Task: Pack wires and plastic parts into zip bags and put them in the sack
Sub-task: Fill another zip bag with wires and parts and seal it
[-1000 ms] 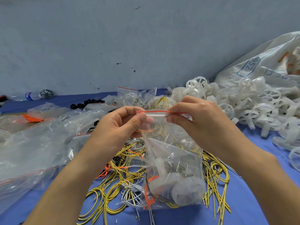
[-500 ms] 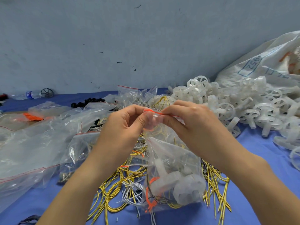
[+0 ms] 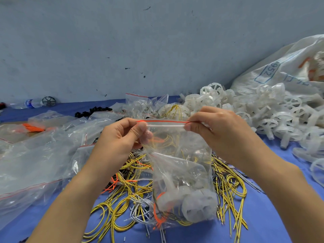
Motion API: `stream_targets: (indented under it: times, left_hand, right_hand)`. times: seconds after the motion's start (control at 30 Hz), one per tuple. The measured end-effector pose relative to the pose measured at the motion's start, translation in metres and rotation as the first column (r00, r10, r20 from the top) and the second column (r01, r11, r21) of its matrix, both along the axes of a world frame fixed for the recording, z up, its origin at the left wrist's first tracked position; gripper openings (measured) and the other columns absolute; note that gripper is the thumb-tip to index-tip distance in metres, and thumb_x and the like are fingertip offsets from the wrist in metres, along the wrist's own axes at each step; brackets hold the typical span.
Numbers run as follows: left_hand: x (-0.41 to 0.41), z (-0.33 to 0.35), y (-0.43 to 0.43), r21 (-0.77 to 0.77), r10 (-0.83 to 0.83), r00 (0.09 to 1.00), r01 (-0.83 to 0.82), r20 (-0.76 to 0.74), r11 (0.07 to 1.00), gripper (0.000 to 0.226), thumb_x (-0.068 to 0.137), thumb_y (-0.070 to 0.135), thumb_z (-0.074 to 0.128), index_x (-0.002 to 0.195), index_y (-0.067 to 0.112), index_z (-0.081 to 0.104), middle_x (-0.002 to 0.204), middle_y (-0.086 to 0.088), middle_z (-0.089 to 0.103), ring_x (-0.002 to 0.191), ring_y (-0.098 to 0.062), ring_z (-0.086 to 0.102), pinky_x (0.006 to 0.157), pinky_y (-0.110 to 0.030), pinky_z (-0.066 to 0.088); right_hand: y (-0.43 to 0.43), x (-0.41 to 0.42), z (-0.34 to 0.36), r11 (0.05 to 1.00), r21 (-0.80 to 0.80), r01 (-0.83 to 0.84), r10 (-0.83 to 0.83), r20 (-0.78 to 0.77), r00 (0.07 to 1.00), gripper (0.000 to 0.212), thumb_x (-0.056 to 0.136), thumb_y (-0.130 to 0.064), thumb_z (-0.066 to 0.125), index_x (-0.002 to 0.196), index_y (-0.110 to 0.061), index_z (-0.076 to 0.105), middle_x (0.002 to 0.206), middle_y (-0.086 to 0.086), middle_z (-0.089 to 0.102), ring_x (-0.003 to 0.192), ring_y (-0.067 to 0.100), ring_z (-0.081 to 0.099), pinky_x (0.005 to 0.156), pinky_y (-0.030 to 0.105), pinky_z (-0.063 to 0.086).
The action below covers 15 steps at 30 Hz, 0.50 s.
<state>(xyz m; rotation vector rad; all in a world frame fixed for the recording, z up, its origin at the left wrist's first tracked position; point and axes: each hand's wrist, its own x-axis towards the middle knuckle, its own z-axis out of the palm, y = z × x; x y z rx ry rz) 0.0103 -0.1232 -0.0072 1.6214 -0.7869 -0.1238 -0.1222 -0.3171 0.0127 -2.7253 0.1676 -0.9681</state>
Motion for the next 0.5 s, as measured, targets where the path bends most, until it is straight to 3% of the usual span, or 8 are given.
stream_targets:
  times: [0.23, 0.37, 0.5]
  left_hand:
    - [0.01, -0.004, 0.004, -0.015, 0.036, 0.995, -0.038, -0.089, 0.999, 0.027, 0.089, 0.031, 0.058, 0.092, 0.006, 0.069, 0.081, -0.006, 0.075, 0.076, -0.019, 0.07, 0.072, -0.028, 0.061]
    - [0.013, -0.005, 0.007, -0.024, 0.027, 0.992, -0.03, -0.123, 0.999, 0.031, 0.084, 0.034, 0.059, 0.093, 0.006, 0.069, 0.082, -0.007, 0.075, 0.076, -0.019, 0.071, 0.069, -0.026, 0.06]
    - [0.014, -0.006, 0.009, -0.043, 0.029, 0.987, -0.036, -0.156, 0.998, 0.03, 0.082, 0.034, 0.06, 0.091, 0.008, 0.069, 0.081, -0.006, 0.075, 0.074, -0.017, 0.071, 0.064, -0.022, 0.057]
  right_hand:
    - [-0.02, -0.003, 0.0, 0.995, 0.095, -0.008, 0.005, 0.026, 1.0, 0.036, 0.087, -0.049, 0.05, 0.099, -0.027, 0.075, 0.088, -0.012, 0.063, 0.076, 0.011, 0.052, 0.073, 0.037, 0.047]
    - [-0.025, -0.002, -0.005, 0.984, 0.171, -0.045, 0.028, 0.1, 0.995, 0.024, 0.086, -0.043, 0.061, 0.093, -0.025, 0.076, 0.077, -0.026, 0.057, 0.075, -0.002, 0.055, 0.067, 0.013, 0.04]
    - [-0.022, 0.0, -0.009, 0.952, 0.289, -0.102, 0.057, 0.16, 0.986, 0.006, 0.085, -0.04, 0.068, 0.086, -0.035, 0.072, 0.07, -0.028, 0.063, 0.072, -0.005, 0.058, 0.063, 0.007, 0.04]
